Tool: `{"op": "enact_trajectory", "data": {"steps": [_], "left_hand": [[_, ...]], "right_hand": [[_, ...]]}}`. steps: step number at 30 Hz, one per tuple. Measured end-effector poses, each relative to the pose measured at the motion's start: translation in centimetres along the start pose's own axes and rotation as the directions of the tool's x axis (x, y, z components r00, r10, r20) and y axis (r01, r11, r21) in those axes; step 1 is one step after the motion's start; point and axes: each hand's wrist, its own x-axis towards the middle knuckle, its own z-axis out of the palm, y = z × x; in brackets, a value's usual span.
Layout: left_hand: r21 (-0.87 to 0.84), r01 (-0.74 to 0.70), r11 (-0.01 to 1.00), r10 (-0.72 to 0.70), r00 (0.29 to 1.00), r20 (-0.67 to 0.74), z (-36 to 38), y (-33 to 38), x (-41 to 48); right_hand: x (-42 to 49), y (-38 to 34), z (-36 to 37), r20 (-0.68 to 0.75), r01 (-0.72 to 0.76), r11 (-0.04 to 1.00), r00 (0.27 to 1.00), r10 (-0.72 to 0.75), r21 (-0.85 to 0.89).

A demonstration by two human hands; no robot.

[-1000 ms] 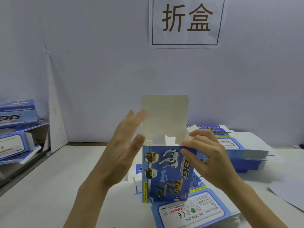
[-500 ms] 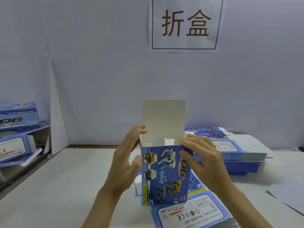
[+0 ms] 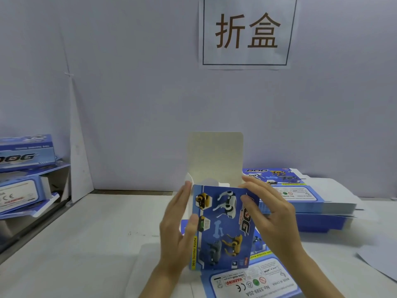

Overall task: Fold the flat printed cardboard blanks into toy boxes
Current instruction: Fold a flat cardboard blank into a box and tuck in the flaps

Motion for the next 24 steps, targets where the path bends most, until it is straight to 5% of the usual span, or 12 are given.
{"op": "enact_trajectory", "data": {"steps": [2,7,11,16,21,24], "left_hand": [[-0.065,0.120,0.991,-0.119,0.993,0.023,0.4,-0.1,-0.5],[-0.072,0.143,0.987,-0.140,0.989,0.052,-0.6,-0.5,0.5],[-0.190,0.416,0.889,-0.366,0.896,0.252,0.1,0.1,1.2],[-0.113,0.440,0.891,-0.343,0.814,0.469,-1.7,-0.2,2.6],[-0.037,0.449,0.893,-0.352,0.747,0.563,-1.5,0.3,2.5],[-0.012,0.458,0.889,-0.374,0.739,0.560,-1.4,0.6,2.3]], "right_hand": [[-0.2,-0.4,0.2,-0.006,-0.067,0.995,0.998,0.067,0.074],[-0.6,-1.1,0.6,0.019,-0.146,0.973,0.989,0.145,0.180],[-0.1,-1.7,-0.7,0.095,-0.170,0.968,0.983,0.154,0.184],[3.5,-2.5,-3.8,-0.151,-0.057,0.998,0.987,0.056,-0.002],[10.2,-2.4,-5.1,0.274,-0.332,0.924,0.922,0.276,0.189],[11.9,-1.5,-3.9,0.368,-0.424,0.870,0.873,0.320,0.250]]}}
